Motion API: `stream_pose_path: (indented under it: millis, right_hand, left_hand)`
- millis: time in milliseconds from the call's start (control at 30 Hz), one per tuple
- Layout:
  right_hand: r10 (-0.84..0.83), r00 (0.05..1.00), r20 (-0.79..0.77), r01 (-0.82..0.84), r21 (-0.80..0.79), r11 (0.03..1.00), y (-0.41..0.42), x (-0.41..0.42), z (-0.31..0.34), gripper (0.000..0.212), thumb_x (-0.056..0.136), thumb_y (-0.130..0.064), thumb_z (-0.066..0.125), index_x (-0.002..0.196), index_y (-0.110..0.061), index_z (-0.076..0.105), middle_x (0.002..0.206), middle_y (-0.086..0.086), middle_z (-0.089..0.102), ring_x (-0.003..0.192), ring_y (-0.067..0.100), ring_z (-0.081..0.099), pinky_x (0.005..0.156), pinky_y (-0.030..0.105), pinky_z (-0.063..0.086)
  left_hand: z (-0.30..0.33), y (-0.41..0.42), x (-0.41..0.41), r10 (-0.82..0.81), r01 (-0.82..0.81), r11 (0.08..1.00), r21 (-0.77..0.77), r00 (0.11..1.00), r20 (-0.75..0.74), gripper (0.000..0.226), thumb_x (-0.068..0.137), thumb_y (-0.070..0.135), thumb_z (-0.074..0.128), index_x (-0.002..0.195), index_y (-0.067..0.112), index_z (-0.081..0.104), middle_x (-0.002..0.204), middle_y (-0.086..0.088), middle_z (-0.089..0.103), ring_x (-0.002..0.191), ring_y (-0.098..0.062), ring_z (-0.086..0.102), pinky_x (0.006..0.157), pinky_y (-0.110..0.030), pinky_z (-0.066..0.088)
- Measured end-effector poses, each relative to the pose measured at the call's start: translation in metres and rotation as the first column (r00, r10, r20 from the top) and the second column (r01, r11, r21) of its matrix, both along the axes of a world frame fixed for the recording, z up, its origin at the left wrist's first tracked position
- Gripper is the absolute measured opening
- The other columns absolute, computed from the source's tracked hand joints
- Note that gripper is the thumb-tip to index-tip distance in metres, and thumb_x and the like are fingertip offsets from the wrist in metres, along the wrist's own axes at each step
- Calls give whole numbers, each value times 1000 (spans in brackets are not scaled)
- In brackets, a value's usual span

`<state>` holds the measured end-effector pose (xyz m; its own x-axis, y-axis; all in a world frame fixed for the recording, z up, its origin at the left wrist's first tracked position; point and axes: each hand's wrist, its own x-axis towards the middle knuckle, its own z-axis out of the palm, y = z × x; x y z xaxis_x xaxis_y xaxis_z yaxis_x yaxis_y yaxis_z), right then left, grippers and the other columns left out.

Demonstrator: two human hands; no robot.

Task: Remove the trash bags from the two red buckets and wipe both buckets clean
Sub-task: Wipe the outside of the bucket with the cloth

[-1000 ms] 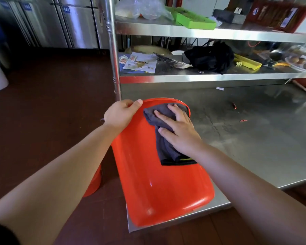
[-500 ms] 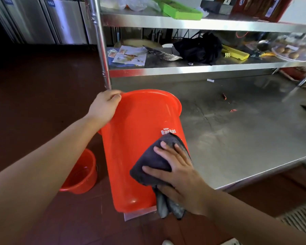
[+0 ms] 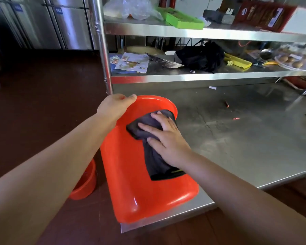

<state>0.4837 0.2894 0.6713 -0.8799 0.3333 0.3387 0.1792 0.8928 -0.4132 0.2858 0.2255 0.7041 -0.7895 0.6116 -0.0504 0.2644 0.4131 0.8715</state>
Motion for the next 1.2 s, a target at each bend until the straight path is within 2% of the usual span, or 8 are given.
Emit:
stream_pose_path:
  millis: [167,467,600,700,833,900,1033,1200]
  right_hand:
    - [-114,993,17,115,-90,989,41,-45,20,41,95,-28,50,135,-38,48,150,2,28,138,22,24,115,35,18]
    - [36,992,123,-56,165,985,5,4,8,48,90,-40,53,137,-40,44,155,5,23,146,26,8,117,47,10]
    - [124,982,141,-146,161,976,-17,52,-5,51,85,-33,55,136,-35,49,154,7,27,146,24,10,118,47,10]
    - [161,976,148,-185,167,968,-28,84,-15,52,83,-29,56,135,-32,51,152,9,29,146,24,12,117,50,13]
    - [175,971,166,-208,210,955,-40,104,-25,50,87,-35,46,137,-33,48,152,11,31,146,27,14,115,54,18]
    - [167,972,167,-203,230,952,-44,102,-25,49,89,-37,43,137,-34,48,151,10,32,146,27,14,115,53,18]
    - [171,973,155,-201,204,958,-42,81,-16,46,91,-36,41,137,-35,49,152,7,32,146,24,13,117,49,12]
    - [112,989,100,-121,83,989,-11,30,-1,45,90,-27,52,134,-32,52,152,7,30,145,26,13,117,49,9]
  left_hand:
    - [-9,-5,1,41,-76,982,171,978,203,68,55,66,62,89,8,68,92,-16,70,82,-25,64,87,-50,51]
    - [-22,-24,-10,-49,-15,974,226,960,275,27,86,42,64,72,19,62,69,-2,58,61,-15,52,63,-29,42]
    - [-24,-32,-14,-48,7,983,182,973,225,21,87,46,60,80,28,66,84,1,62,80,-21,57,77,-38,46]
    - [-18,-26,-14,2,-24,990,137,987,162,19,87,38,60,103,30,69,109,-2,67,102,-21,62,97,-38,47]
    - [1,-4,-5,-70,51,986,157,990,119,33,87,8,48,107,25,68,110,-7,68,96,-18,62,87,-27,47]
    - [7,2,-1,-96,76,991,110,977,192,21,88,19,55,104,24,67,111,-6,67,101,-22,62,95,-33,47]
    - [5,4,-4,-19,27,999,-23,955,297,63,77,58,60,128,23,57,130,-2,58,116,-25,56,104,-44,40]
    - [-2,4,-9,-6,2,1000,17,971,239,51,80,60,58,121,30,62,128,0,59,113,-22,57,93,-32,40]
